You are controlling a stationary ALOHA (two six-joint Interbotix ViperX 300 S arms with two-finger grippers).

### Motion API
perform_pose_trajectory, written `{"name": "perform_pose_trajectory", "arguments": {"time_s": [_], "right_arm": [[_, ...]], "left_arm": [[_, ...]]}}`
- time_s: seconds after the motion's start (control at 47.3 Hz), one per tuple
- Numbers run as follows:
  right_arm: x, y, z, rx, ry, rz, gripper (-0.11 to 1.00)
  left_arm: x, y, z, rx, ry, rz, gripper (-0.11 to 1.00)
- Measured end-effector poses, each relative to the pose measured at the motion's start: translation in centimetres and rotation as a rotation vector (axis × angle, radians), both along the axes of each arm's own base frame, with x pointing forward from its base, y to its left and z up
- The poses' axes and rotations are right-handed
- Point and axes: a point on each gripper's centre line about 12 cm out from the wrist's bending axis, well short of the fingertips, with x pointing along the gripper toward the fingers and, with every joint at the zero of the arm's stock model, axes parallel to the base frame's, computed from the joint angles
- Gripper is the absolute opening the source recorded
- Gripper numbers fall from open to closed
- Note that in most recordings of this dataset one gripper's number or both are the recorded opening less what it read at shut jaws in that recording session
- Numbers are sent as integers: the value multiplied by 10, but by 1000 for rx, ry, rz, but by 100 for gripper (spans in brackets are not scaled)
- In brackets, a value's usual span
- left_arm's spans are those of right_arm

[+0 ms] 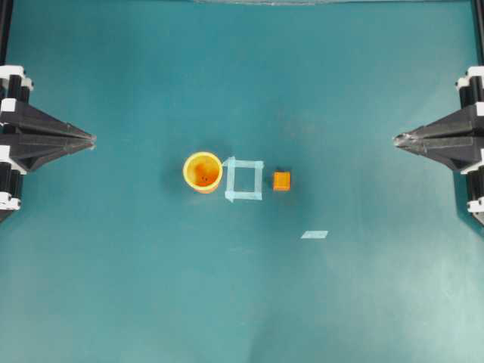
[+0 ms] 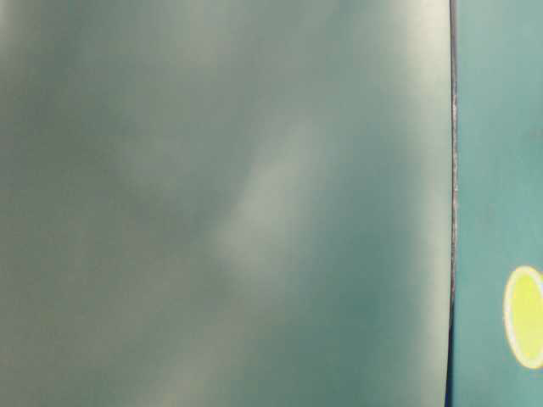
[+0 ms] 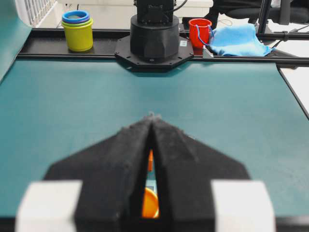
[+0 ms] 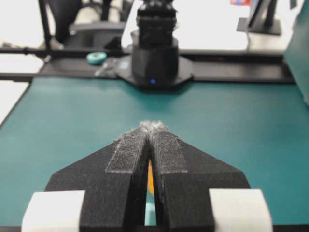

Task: Move the block to the left with right arm.
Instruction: 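Move the right gripper left over the orange cube, fingers open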

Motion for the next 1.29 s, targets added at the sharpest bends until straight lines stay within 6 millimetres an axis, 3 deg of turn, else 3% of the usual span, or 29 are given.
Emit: {"name": "perform_pose_trajectory", "arguments": {"time_s": [0.571,1.29], "right_arm": [[14,-4,-9,36,142,-21,0],[52,-9,-35,91,302,-42,4]], "left_arm": [[1,0,-8,-64,72,-3,0],[-7,0,-14,-61,176,1,0]]}}
